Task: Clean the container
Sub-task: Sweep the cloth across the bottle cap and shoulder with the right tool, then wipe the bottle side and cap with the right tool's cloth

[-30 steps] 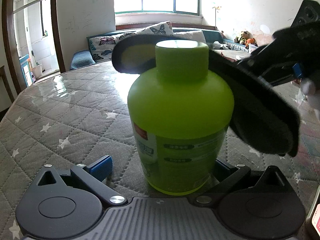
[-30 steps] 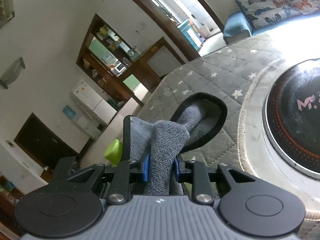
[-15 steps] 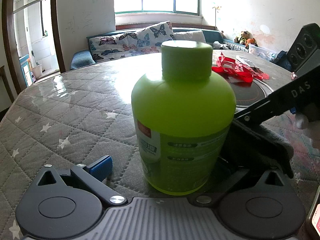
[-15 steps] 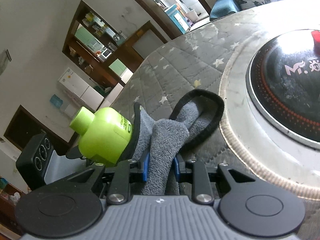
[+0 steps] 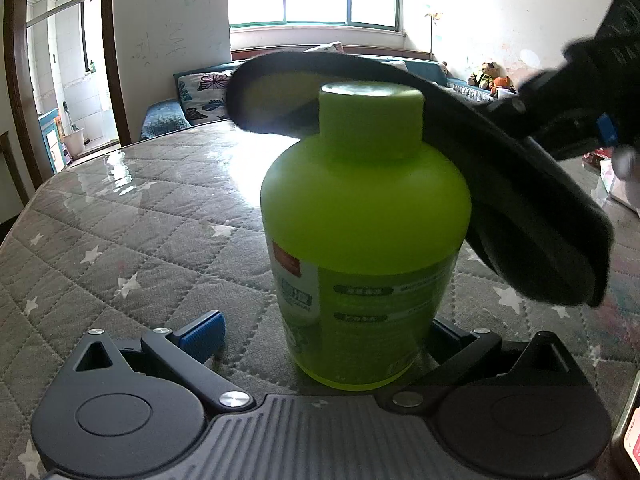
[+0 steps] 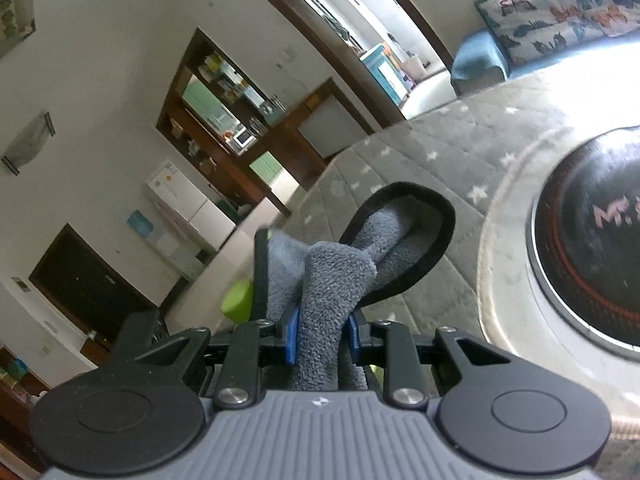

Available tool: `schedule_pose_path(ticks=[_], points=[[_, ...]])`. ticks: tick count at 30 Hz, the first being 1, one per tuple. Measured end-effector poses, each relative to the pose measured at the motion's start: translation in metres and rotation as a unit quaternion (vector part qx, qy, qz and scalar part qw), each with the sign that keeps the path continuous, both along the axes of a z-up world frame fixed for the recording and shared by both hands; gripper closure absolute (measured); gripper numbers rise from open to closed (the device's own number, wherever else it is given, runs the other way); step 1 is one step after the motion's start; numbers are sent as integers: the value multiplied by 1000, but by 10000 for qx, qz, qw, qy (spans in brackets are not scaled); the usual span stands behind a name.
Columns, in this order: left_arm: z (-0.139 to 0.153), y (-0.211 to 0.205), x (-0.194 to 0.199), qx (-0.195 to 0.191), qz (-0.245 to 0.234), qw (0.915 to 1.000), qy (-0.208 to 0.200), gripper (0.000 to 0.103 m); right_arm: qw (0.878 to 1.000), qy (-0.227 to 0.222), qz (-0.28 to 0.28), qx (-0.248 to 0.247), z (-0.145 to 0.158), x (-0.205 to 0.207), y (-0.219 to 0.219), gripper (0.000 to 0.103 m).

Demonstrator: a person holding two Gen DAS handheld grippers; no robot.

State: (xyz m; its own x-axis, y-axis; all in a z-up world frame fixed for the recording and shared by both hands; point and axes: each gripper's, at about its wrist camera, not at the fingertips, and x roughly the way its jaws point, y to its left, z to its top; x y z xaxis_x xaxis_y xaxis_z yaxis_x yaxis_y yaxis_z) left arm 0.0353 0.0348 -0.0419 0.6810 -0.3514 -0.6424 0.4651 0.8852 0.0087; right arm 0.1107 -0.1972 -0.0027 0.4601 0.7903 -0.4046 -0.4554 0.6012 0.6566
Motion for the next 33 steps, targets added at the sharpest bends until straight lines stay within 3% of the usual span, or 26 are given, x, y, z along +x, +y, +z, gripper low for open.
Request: schedule_pose_path(ticks=[6,18,33], points=[[0,0,1,1,0,10000,0,0,9999,79,-88,28,-5,8,1,79],[0,0,0,2,0,10000,-1,0,9979,509,-54,-388,-42,9,4,79],[0,0,-1,3,0,10000,0,0,9977,499,5,-465,-45,6,5,79]])
